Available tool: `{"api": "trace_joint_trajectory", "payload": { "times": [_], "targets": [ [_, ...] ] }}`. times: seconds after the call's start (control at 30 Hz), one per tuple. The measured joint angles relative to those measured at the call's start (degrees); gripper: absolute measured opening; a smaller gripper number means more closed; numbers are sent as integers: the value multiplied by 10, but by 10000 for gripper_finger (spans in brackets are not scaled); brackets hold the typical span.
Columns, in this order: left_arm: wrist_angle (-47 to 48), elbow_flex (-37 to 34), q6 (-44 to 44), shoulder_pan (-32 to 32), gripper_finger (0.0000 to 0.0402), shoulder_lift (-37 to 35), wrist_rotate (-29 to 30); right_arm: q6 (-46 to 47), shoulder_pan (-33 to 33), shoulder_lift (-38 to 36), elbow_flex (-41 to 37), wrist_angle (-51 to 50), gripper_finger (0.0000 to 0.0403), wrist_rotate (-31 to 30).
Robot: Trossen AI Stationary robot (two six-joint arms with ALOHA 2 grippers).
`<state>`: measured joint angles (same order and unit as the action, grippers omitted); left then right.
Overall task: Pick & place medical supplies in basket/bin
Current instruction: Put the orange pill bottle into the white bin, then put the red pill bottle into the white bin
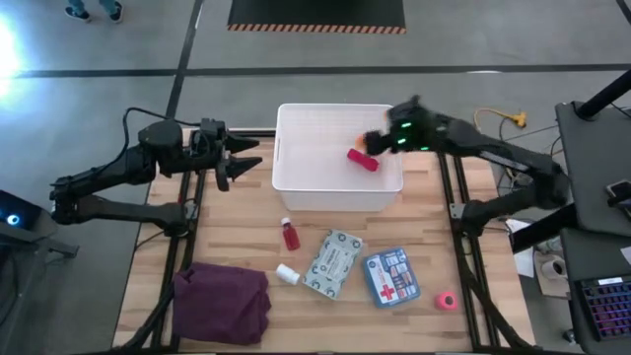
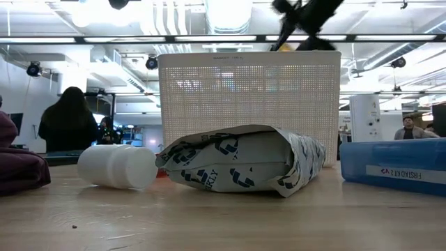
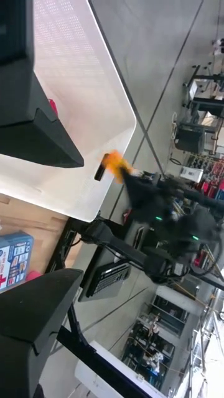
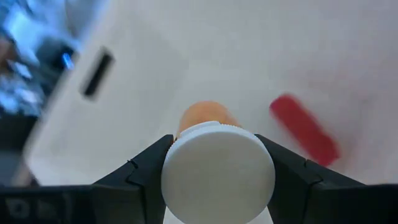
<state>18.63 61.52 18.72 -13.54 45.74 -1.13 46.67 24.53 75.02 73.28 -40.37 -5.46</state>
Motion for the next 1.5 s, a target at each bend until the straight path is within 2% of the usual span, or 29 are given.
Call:
{"api": "trace_joint_trajectory", "payload": {
  "times": [0.23,0.37,0.43,0.57,0.67,0.73,0.87,1.0,1.1,1.23,1.37,1.5],
  "targets": [
    [0,0,2,0,262,0,0,-39,-24,158,67,-59,201,29],
    [14,0,54,0,262,0,-2,-76,-43,212,123,-99,238,23],
    [33,0,58,0,262,0,-2,-94,-56,225,153,-114,262,2],
    [60,0,58,0,262,0,-2,-116,-78,231,203,-146,310,-71],
    [72,0,59,0,262,0,-1,-128,-84,221,226,-165,339,-86],
    [87,0,73,0,262,0,11,-121,-90,205,235,-173,354,-118],
    [164,0,134,0,262,5,52,-90,-109,159,256,-211,364,-216],
    [222,-16,234,6,262,20,61,-24,-113,117,261,-271,365,-235],
    [223,-47,309,39,262,29,61,7,-112,93,251,-315,365,-237],
    [223,-93,432,119,262,45,77,43,-113,64,234,-371,365,-248],
    [208,-122,577,228,262,74,184,60,-115,38,218,-405,366,-270],
    [206,-120,709,318,262,137,283,58,-116,11,203,-423,366,-289]
  ]
}}
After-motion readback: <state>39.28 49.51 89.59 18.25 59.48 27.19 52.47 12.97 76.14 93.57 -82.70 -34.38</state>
